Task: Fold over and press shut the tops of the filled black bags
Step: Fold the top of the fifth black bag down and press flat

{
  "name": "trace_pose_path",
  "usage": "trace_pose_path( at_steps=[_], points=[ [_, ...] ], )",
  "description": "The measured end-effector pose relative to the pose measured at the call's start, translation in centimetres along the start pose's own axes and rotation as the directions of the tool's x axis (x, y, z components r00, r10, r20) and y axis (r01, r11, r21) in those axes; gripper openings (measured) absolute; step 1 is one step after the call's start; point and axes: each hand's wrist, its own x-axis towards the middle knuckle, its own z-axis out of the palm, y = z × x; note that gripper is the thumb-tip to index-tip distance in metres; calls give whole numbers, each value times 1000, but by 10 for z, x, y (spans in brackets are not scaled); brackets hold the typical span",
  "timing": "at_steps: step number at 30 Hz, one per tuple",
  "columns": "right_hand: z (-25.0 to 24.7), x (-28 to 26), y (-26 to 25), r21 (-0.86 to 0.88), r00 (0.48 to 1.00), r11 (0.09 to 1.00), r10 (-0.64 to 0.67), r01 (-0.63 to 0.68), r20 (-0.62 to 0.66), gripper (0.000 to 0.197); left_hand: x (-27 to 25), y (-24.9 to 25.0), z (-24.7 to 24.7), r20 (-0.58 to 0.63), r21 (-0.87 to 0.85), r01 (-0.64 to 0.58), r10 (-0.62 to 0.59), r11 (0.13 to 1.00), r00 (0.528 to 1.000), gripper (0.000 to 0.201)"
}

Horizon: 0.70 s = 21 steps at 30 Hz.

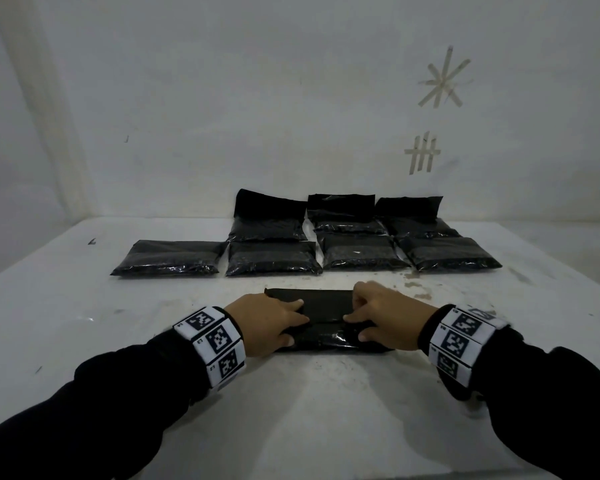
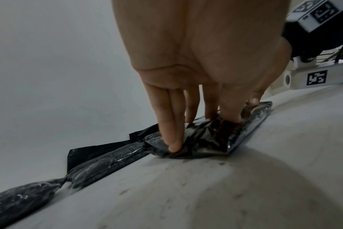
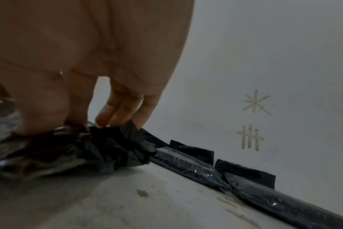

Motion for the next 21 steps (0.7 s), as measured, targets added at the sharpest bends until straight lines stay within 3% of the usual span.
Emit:
trace_pose_path(
  at_steps=[3,7,12,17,21],
  points=[
    [-2,0,-2,106,998,994,20,-27,66,47,0,2,0,16,8,17,-18,1000,1000,51],
    [-3,0,-3,199,998,979,25,-36,59,55,-1,2,0,17,18,16,-16,1000,1000,59],
    [-1,0,-2,150,998,989,7,-17,64,51,1,5,-1,52,89,-4,-1,996,999,54],
    [-3,1,-8,-56,998,996,-69,69,9,50,5,4,-2,80,109,-12,3,994,997,54],
    [-7,6,-12,68,995,994,-89,86,42,42,8,4,-2,87,101,-13,4,995,996,54]
  ],
)
